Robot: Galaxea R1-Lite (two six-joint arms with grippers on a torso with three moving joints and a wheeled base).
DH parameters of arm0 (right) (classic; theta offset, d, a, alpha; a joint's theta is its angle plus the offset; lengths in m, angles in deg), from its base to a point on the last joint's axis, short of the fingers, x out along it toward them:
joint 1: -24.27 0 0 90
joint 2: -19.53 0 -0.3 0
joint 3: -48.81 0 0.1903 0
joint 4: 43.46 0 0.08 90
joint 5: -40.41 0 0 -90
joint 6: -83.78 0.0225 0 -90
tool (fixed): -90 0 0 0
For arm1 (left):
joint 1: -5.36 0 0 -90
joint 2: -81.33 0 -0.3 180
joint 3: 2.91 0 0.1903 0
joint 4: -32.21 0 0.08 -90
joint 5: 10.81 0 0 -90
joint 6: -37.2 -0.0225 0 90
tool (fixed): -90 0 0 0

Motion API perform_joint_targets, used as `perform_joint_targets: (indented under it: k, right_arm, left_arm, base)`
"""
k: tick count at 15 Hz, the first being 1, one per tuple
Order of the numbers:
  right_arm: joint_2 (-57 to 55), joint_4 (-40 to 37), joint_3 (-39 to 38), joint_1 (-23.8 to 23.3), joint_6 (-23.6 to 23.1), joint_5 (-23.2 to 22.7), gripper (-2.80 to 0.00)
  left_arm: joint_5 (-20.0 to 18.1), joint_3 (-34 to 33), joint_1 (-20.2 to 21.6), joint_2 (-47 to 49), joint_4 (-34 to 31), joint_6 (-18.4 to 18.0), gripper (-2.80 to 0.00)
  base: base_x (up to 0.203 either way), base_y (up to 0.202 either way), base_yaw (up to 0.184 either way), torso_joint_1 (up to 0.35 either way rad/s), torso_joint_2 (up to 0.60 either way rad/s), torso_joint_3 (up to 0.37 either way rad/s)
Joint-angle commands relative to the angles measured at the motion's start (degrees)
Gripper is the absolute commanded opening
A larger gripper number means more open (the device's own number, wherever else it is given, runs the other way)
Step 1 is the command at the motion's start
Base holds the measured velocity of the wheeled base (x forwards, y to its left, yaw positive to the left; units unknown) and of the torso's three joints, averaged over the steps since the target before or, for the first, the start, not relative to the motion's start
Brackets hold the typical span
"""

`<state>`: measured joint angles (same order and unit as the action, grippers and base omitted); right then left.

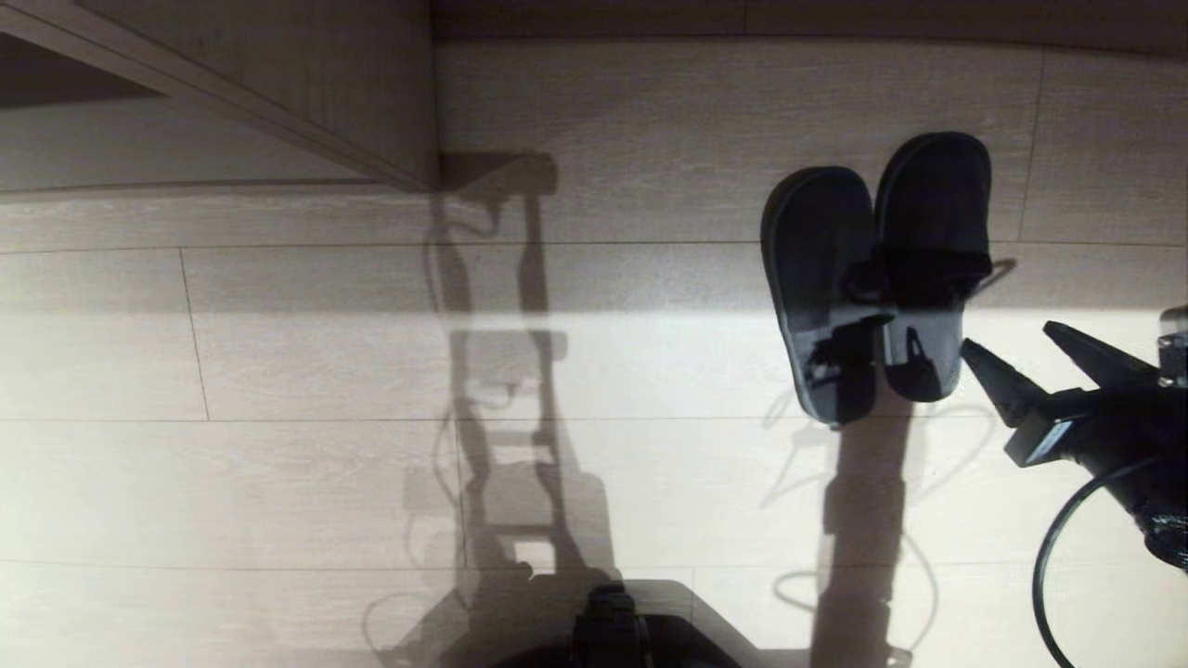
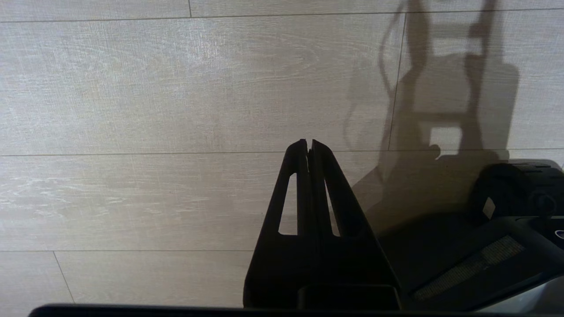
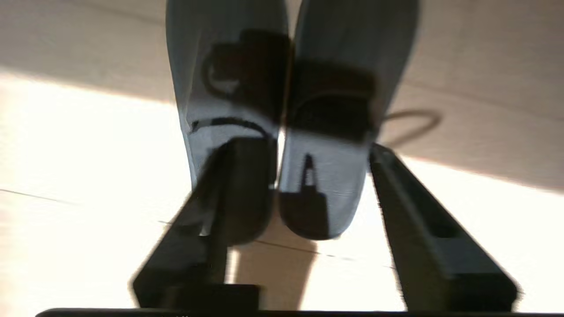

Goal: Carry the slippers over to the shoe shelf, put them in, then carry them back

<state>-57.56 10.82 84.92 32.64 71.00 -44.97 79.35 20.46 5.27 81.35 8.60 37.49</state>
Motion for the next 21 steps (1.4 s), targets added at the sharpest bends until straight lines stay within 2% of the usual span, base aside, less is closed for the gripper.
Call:
perform_joint_targets:
  k: [1, 5, 7, 10, 14, 18, 19, 21]
  right_arm:
    - [12.95, -7.04, 0.21, 0.02, -0.07, 0.28, -2.8]
    - [38.83, -31.52, 1.31, -1.84, 0.2, 0.99, -2.8]
    - [45.06, -41.78, 1.72, -3.9, 0.35, 1.27, -2.8]
    - [48.45, -44.71, 0.46, -5.91, 1.14, 1.33, -2.8]
    - [66.02, -51.05, -6.77, -8.68, 3.0, 0.08, -2.8]
    - [77.04, -69.57, -12.58, -9.14, 4.2, -1.31, -2.8]
    - [77.16, -71.06, -12.75, -9.16, 4.69, -2.19, -2.8]
    - [77.18, -77.91, -12.75, -9.17, 5.41, -6.46, -2.8]
  left_arm:
    - [0.02, 0.0, 0.01, -0.02, -0.02, 0.06, -2.8]
    - [0.02, 0.0, 0.1, -0.11, -0.02, 0.06, -2.8]
    - [0.02, 0.0, 0.1, -0.11, -0.02, 0.06, -2.8]
    - [0.02, 0.0, 0.01, -0.02, -0.02, 0.06, -2.8]
    - [0.02, 0.0, 0.01, -0.02, -0.02, 0.06, -2.8]
    - [0.02, 0.0, 0.01, -0.02, -0.02, 0.06, -2.8]
    - [0.02, 0.0, 0.01, -0.09, -0.02, 0.03, -2.8]
    - [0.02, 0.0, 0.01, -0.02, -0.02, -0.12, -2.8]
  base:
    - [0.0, 0.0, 0.0, 0.0, 0.0, 0.0]
    - [0.0, 0.0, 0.0, 0.0, 0.0, 0.0]
    - [0.0, 0.0, 0.0, 0.0, 0.0, 0.0]
    - [0.0, 0.0, 0.0, 0.0, 0.0, 0.0]
    - [0.0, 0.0, 0.0, 0.0, 0.0, 0.0]
    - [0.0, 0.0, 0.0, 0.0, 0.0, 0.0]
    - [0.0, 0.0, 0.0, 0.0, 0.0, 0.0]
    - [0.0, 0.0, 0.0, 0.0, 0.0, 0.0]
